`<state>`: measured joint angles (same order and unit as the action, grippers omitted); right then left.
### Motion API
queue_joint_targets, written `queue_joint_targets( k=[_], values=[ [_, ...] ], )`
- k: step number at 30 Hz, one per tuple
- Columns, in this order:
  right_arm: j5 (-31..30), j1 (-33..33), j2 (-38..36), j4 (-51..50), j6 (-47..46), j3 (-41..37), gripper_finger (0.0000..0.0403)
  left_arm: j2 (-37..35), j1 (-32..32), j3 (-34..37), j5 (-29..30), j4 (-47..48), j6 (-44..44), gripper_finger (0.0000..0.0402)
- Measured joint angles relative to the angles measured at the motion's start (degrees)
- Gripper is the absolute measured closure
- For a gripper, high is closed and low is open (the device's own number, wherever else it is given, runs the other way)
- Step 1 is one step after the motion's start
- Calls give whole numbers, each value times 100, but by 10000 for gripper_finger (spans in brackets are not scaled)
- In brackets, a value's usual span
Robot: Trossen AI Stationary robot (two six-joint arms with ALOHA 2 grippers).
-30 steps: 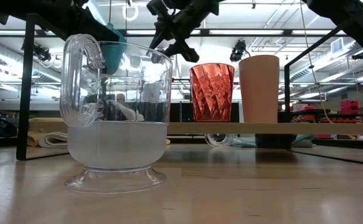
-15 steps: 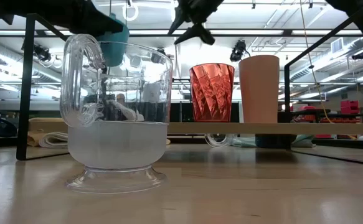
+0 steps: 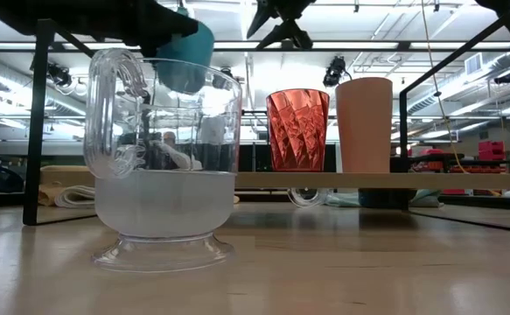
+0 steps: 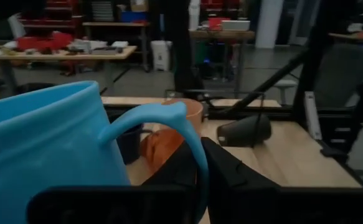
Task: Stack small to large cups/mugs on shelf
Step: Put the blue mug on the shelf
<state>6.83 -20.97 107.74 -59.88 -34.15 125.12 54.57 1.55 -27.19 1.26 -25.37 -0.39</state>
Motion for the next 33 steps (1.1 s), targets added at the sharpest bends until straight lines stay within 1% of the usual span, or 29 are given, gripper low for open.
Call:
queue_joint_targets(
  k=[4,7,11,13,15,18,22,25,30,33],
  values=[
    [-101,55,2,-110,80,0,257,219,115,-265,-428,-51,31,373],
    [-128,59,2,-109,88,0,257,274,135,-391,-453,-18,110,386],
    [-128,63,2,-156,129,0,257,281,135,-493,-542,-53,66,386],
    [-128,64,2,-177,161,0,257,281,85,-497,-599,-37,-61,380],
    [-151,64,2,-184,211,0,257,281,10,-499,-599,4,-74,376],
    [-212,64,2,-192,249,0,257,281,-48,-499,-601,14,-76,385],
    [-212,43,2,-220,279,0,257,297,-40,-501,-582,-6,-93,386],
    [-214,42,2,-223,289,0,257,423,-1,-504,-563,-67,-248,379],
    [-214,42,4,-230,303,0,257,908,-24,-503,-807,-608,-428,386],
    [-214,42,4,-230,308,0,257,1204,-31,-506,-876,-1105,-544,386]
  ],
)
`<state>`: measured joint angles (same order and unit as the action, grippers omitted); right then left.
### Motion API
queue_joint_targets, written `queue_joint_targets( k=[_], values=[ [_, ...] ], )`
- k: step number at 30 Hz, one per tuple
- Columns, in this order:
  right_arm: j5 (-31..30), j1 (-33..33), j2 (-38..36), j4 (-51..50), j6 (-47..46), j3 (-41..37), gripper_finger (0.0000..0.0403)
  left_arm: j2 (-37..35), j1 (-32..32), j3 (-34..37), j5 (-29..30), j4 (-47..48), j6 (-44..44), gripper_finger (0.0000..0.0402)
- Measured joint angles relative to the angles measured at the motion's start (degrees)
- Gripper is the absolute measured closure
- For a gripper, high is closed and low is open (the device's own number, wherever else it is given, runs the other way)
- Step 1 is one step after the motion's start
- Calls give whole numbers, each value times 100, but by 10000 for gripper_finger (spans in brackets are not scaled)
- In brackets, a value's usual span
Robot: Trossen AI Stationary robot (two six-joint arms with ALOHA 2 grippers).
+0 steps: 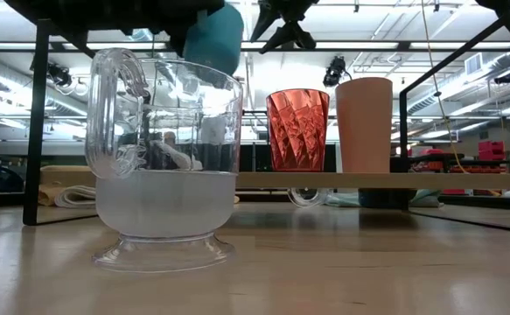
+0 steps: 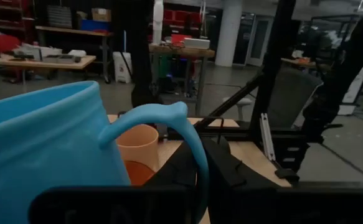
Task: Stack small to large cups/mugs on shelf
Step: Put the blue mug on the shelf
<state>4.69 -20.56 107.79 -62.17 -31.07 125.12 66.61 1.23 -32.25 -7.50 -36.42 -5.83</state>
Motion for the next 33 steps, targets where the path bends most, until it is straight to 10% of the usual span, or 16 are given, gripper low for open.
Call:
queue_joint_targets(
  k=[33],
  values=[
    [1,11,7,4,131,-2,257,655,516,2,-209,-361,-1940,386]
  ],
)
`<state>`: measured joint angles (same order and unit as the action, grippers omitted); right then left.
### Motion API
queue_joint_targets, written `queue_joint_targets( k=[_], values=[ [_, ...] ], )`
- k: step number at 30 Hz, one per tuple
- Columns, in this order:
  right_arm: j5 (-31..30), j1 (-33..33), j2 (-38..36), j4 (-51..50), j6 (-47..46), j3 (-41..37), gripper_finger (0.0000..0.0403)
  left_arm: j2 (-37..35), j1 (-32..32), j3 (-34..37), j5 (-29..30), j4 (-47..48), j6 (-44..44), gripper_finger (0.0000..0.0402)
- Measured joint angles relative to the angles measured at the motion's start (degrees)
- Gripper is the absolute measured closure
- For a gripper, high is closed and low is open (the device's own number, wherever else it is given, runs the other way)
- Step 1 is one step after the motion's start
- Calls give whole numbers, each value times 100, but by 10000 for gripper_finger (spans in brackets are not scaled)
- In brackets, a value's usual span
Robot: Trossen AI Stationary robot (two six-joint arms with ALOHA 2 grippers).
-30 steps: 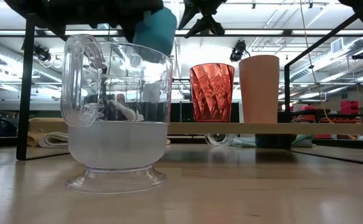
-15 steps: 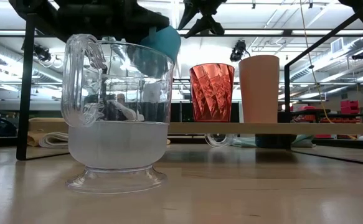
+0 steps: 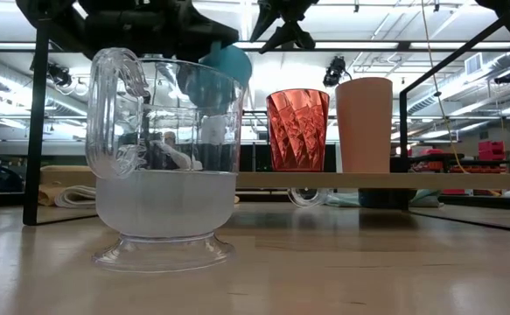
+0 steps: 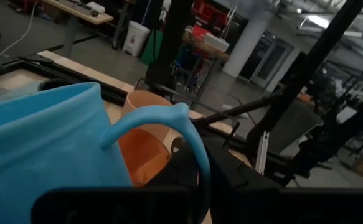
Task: Stack small to large cups/mugs on shelf
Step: Put the blue mug on the shelf
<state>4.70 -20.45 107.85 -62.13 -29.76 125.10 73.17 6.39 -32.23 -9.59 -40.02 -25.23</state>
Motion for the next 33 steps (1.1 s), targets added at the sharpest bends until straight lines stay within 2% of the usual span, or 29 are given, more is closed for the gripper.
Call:
queue_joint_targets(
  k=[8,14,20,25,33],
  values=[
    [-1,0,0,2,-4,0,257,0,732,-4,-525,-212,-601,376],
    [-26,32,0,10,-22,0,257,374,1187,-327,-1442,-264,-929,386],
    [-45,74,0,13,-66,0,257,932,1250,-929,-2192,-302,-1168,375],
    [-45,154,0,0,-111,0,257,1047,1191,-1042,-2347,-265,-1127,386],
    [-63,201,0,1,-62,-2,257,1049,1145,-478,-2099,-305,-1152,382]
  ],
)
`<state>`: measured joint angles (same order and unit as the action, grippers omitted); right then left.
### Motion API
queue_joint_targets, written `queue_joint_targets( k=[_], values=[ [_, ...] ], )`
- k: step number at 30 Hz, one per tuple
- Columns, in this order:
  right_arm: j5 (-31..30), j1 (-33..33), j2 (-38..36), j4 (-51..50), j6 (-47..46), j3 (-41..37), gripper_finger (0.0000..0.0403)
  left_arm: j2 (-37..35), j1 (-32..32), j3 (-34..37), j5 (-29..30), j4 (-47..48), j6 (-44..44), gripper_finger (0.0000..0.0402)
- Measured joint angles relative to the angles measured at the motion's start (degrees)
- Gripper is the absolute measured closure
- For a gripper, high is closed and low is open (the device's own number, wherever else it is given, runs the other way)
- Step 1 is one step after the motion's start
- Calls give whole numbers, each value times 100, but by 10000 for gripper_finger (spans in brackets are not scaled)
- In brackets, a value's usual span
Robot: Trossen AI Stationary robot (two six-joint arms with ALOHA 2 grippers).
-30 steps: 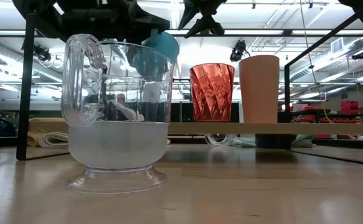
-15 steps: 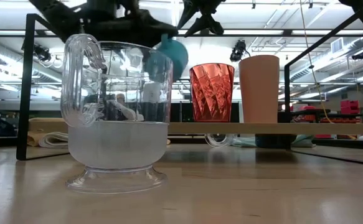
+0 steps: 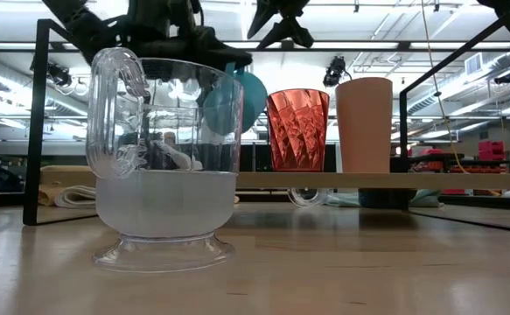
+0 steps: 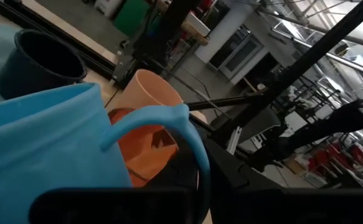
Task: Stack small to large cups/mugs on shelf
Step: Put the blue mug on the shelf
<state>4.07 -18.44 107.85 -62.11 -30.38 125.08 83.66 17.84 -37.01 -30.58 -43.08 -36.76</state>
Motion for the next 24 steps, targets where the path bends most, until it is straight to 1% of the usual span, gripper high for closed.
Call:
queue_joint_targets(
  k=[6,9,14,20,24],
  values=[
    [1,0,0,3,59,0,257,0,-206,106,328,-157,141,386],
    [-1,-1,0,5,68,0,257,17,-236,106,468,-132,145,380],
    [0,0,0,5,70,0,257,68,-286,109,496,-181,118,386],
    [-1,0,0,7,64,0,257,68,-396,109,489,-99,9,382],
    [0,0,0,7,64,0,257,68,-495,109,492,114,189,382]
  ],
)
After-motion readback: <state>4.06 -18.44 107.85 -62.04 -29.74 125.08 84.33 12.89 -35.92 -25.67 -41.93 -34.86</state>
